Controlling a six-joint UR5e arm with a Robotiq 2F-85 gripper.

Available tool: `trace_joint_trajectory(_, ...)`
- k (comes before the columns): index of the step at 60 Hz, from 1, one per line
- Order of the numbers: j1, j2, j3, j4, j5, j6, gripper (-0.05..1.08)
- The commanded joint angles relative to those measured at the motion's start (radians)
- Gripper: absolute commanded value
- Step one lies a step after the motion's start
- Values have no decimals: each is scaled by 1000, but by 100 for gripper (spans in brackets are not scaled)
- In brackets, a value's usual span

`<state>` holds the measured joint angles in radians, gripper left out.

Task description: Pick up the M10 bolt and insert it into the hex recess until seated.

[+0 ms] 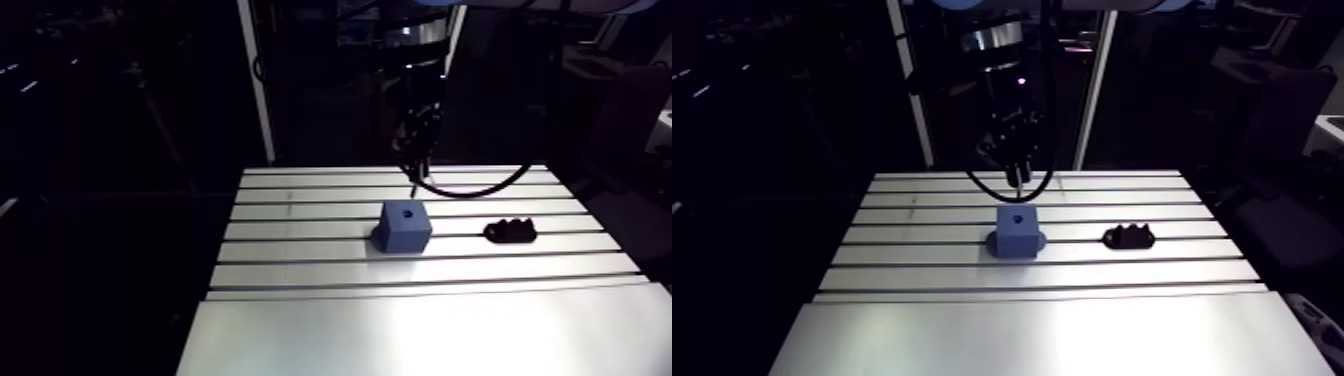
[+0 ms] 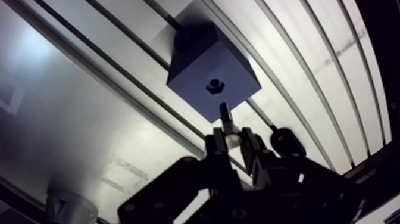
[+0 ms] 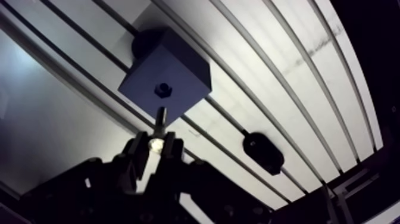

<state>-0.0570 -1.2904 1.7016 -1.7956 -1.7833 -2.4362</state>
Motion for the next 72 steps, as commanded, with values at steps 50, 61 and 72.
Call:
trace_joint_trajectory(50, 0, 18, 34, -18, 2, -1, 108)
trace_joint_trajectory(61, 0, 20, 37, -21, 2, 1, 108)
trace_joint_trajectory(72, 0, 24, 37, -30, 3, 1, 108)
